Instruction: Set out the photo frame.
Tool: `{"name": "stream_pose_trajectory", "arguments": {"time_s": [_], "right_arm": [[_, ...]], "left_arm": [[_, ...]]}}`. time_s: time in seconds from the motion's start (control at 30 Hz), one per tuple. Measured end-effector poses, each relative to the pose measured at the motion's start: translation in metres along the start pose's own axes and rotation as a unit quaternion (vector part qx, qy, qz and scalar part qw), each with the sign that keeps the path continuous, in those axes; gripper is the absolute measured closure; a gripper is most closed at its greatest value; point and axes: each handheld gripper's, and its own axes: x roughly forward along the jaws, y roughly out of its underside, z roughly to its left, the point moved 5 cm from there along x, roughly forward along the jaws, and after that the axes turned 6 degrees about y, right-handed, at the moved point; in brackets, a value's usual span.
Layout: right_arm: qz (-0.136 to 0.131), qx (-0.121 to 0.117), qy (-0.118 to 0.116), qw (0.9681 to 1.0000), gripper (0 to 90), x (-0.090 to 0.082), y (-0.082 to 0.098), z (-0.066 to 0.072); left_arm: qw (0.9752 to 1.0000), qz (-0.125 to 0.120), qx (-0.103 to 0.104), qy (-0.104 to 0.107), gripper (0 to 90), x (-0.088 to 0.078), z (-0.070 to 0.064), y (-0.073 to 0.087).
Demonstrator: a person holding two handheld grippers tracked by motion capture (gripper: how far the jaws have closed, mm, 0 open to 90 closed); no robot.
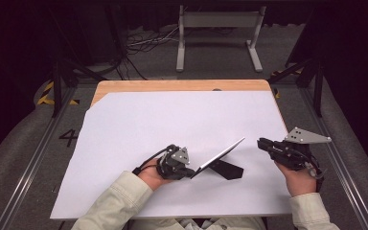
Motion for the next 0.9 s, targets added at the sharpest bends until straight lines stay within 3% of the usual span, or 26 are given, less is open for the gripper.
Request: {"name": "stream_pose_trajectory", "arguments": {"time_s": [0.3,0.7,0.9], "right_arm": [[-0.003,0.005,0.000,1.0000,80.9,-0.002,0.000,-0.002],[-0.007,0.012,0.001,0.9999,80.9,-0.004,-0.002,-0.004],[-0.010,0.016,0.002,0.9998,80.9,-0.006,-0.002,-0.007]], "left_arm": [[0.9991,0.013,0.030,0.026,90.0,0.008,-0.016,-0.009],[0.9965,0.020,0.053,0.061,90.0,0.026,-0.035,-0.026],[0.9955,0.018,0.050,0.079,90.0,0.035,-0.040,-0.034]]}}
